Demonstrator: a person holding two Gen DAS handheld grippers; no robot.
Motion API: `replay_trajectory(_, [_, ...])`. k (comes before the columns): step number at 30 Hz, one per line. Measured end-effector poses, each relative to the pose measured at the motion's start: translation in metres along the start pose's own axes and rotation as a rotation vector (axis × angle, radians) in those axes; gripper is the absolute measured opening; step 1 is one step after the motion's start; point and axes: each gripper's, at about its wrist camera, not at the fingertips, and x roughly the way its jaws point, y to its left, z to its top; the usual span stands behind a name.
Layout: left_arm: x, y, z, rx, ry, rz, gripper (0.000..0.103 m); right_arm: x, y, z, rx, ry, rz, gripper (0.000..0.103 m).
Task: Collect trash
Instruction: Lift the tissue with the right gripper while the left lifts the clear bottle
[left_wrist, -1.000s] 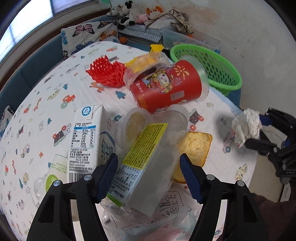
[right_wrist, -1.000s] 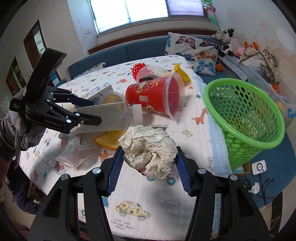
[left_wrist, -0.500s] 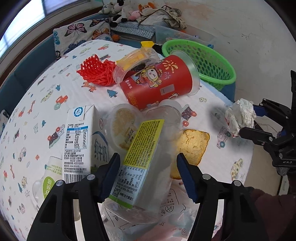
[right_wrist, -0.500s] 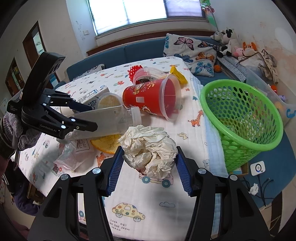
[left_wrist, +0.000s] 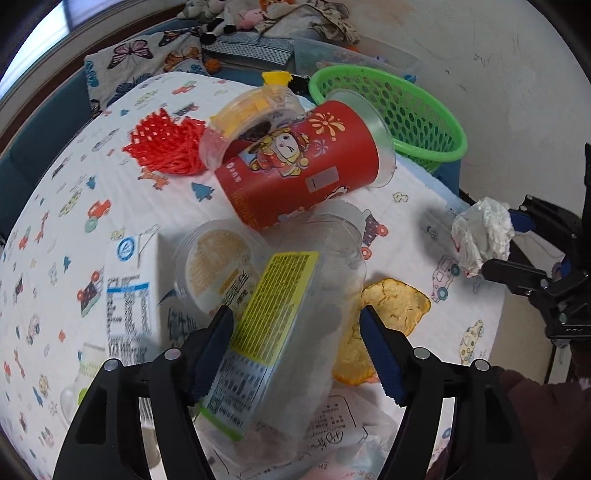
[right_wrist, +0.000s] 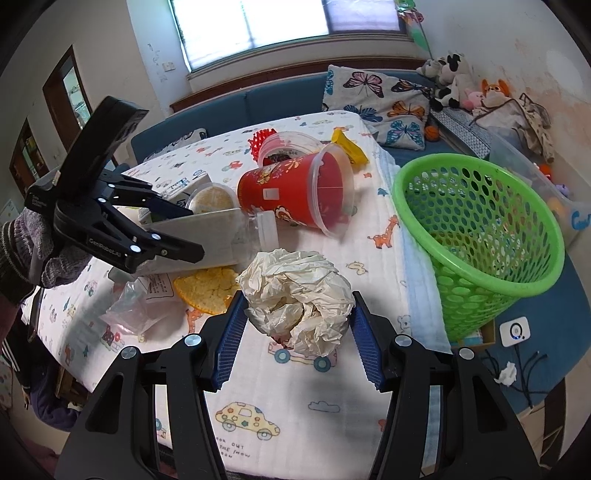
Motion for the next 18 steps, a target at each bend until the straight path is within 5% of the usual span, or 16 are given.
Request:
replay_trajectory(10, [0.015, 0.002, 0.010, 0.022, 0.041, -0.036, 0.068, 0.003, -0.008, 0.002, 0.012, 0.005, -0.002, 0.056])
replay_trajectory(18, [0.000, -0.015, 0.002, 0.012, -0.012, 0.032, 0.059, 0.001, -0.014, 0.006, 0.017, -0.004, -0.009, 0.056])
